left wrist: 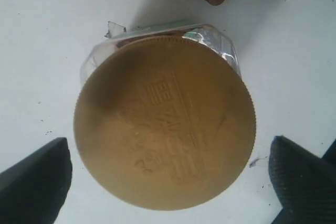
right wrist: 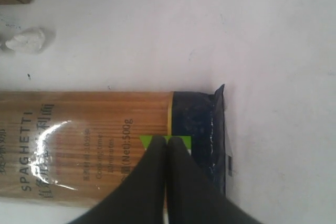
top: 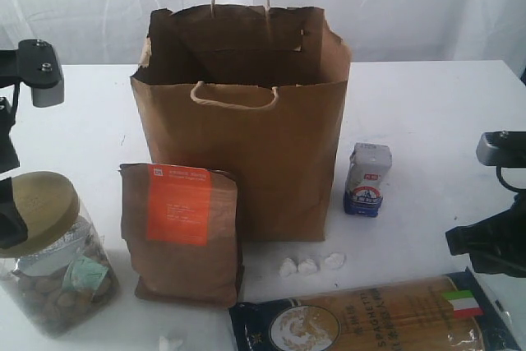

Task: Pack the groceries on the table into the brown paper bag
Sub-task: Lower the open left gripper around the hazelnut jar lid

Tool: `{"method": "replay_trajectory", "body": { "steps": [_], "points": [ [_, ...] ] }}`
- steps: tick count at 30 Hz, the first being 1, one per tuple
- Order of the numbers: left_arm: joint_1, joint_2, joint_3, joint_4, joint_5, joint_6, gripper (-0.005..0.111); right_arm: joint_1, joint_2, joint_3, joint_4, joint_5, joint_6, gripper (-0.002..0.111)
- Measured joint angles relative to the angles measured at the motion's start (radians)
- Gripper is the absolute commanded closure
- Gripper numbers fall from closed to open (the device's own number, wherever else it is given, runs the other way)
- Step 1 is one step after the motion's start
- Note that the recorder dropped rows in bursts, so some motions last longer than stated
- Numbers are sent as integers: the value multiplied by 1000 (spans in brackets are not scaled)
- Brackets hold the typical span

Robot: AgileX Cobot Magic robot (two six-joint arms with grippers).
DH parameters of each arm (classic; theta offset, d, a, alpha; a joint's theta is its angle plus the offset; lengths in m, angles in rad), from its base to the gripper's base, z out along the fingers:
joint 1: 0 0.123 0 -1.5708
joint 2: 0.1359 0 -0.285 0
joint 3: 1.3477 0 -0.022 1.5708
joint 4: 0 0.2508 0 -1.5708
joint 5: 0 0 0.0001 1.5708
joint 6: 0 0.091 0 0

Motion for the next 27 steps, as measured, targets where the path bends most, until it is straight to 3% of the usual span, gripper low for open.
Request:
{"method": "replay_trajectory", "body": {
  "steps": [11, 27],
  "points": [
    [0, 31, 22, -42, 0, 108, 2, 0, 0, 0, 0, -1, -2, 108],
    [0, 34, 26, 8, -56, 71, 2, 0, 0, 0, 0, -3, -2, 108]
  ]
}}
